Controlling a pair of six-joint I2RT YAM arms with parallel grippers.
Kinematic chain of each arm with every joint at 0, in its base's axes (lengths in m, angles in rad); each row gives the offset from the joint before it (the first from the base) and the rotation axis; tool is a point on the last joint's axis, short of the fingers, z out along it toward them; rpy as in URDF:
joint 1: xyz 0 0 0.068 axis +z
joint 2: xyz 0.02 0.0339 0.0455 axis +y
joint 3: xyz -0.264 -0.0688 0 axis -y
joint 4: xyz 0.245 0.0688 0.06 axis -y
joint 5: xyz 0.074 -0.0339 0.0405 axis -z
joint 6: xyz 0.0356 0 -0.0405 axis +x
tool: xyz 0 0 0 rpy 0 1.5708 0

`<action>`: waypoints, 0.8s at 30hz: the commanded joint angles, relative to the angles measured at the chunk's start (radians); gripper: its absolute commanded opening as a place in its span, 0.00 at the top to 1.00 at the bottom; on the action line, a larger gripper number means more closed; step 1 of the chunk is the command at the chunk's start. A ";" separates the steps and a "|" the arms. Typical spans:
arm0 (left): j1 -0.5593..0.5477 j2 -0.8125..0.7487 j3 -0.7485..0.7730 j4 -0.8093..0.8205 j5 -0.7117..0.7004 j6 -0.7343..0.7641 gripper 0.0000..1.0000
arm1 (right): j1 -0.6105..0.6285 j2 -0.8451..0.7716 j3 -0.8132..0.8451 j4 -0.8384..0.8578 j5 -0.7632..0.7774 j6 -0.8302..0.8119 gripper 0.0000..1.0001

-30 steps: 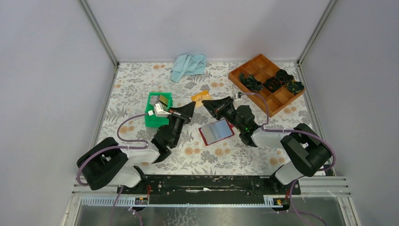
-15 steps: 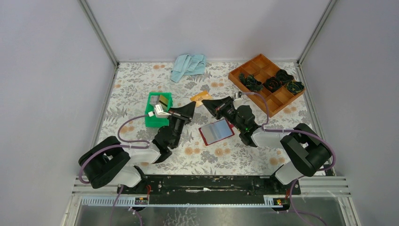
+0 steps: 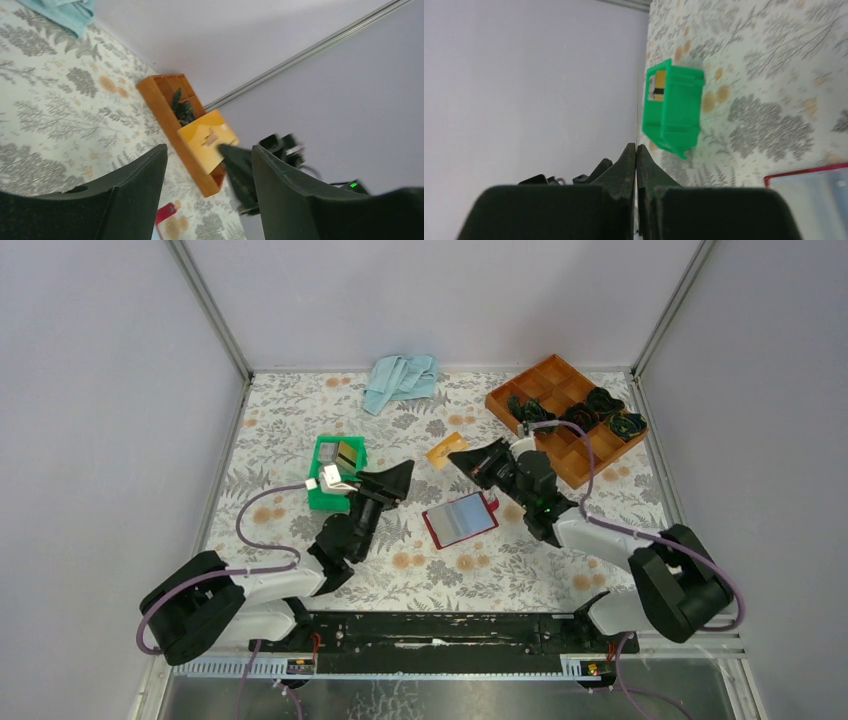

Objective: Put the credit cards into the card holder
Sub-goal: Pick up the credit card from the storage box.

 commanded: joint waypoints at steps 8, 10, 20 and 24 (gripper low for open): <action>-0.013 -0.030 0.070 -0.500 0.152 0.014 0.36 | -0.137 -0.091 0.340 -0.777 -0.186 -0.668 1.00; -0.016 -0.014 0.091 -0.577 0.198 0.007 0.38 | -0.146 -0.088 0.363 -0.864 -0.209 -0.737 1.00; -0.061 0.126 0.156 -0.717 0.359 -0.077 0.41 | -0.155 -0.117 0.335 -1.081 -0.254 -0.895 1.00; -0.103 0.179 0.167 -0.705 0.366 -0.098 0.42 | -0.155 -0.130 0.304 -1.097 -0.257 -0.913 1.00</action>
